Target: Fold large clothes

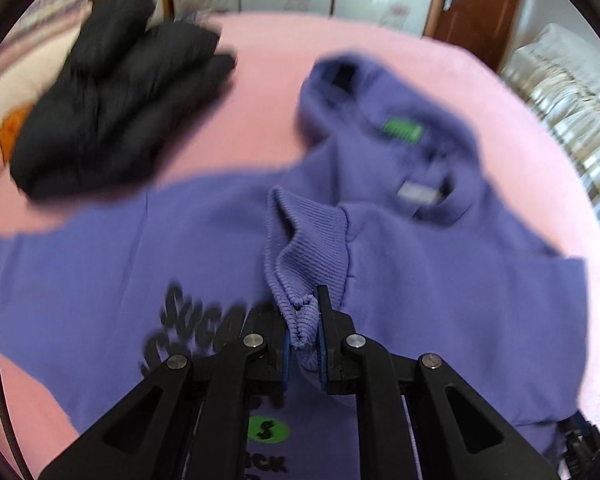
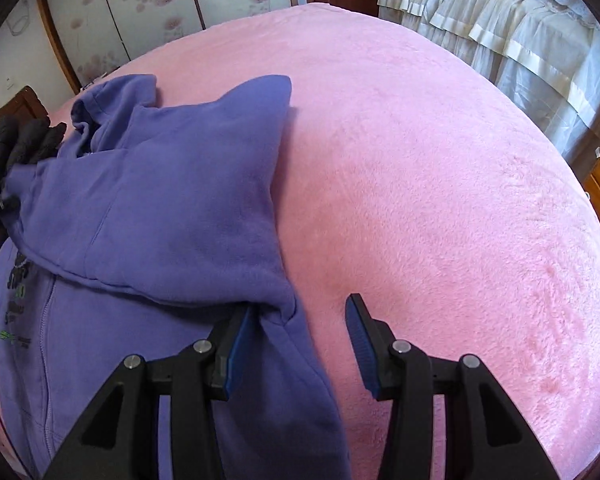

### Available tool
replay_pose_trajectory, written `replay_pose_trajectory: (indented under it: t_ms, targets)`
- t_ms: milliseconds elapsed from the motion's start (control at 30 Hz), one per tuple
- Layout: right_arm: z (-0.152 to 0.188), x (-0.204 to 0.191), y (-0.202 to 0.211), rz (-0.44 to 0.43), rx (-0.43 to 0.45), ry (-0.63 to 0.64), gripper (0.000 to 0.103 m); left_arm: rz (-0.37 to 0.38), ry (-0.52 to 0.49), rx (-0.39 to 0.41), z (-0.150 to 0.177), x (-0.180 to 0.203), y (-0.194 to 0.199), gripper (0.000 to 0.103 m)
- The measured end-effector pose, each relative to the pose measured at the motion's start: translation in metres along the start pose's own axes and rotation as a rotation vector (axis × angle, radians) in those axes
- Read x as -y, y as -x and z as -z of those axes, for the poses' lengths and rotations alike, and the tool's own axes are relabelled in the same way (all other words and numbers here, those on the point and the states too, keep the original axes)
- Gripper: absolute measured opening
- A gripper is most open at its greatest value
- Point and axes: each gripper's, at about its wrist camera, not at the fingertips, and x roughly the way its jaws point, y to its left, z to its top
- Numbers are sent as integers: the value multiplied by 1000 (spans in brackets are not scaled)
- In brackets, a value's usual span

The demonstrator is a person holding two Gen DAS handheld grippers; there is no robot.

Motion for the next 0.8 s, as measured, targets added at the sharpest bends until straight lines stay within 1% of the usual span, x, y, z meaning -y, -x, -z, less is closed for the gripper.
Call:
replay_pose_trajectory:
  t_ms: [33, 100, 233, 300, 433, 467, 500, 533, 600, 700, 733, 800]
  targets:
    - [0, 0, 0, 3, 1, -1, 46, -5, 8, -10, 5, -4, -7, 9]
    - [0, 1, 2, 4, -3, -1, 46, 11, 23, 3, 14, -12, -14, 11]
    - [-2, -1, 13, 0, -8, -1, 46, 50, 46, 10, 15, -18, -12, 12]
    - [0, -1, 25, 0, 17, -1, 46, 75, 54, 14, 12, -22, -7, 10]
    - [1, -5, 53, 1, 96, 5, 46, 123, 69, 89, 10, -31, 17, 10]
    - [1, -7, 56, -3, 106, 6, 46, 127, 73, 100, 11, -31, 21, 10]
    - [0, -9, 59, -6, 115, 9, 46, 115, 71, 104, 11, -32, 23, 10]
    - [-3, -13, 60, -14, 123, 18, 46, 99, 68, 98, 12, -33, 22, 10]
    - [-7, -21, 57, -8, 128, 43, 46, 61, 67, 61, 13, -36, 13, 12]
    - [-17, -35, 46, -8, 128, 75, 46, 30, 81, -32, 18, -45, -12, 25]
    - [-19, -39, 41, -10, 134, 83, 46, 41, 88, -42, 20, -50, -15, 26]
    - [-22, -44, 29, 1, 128, 95, 45, 88, 98, -42, 21, -59, -13, 30]
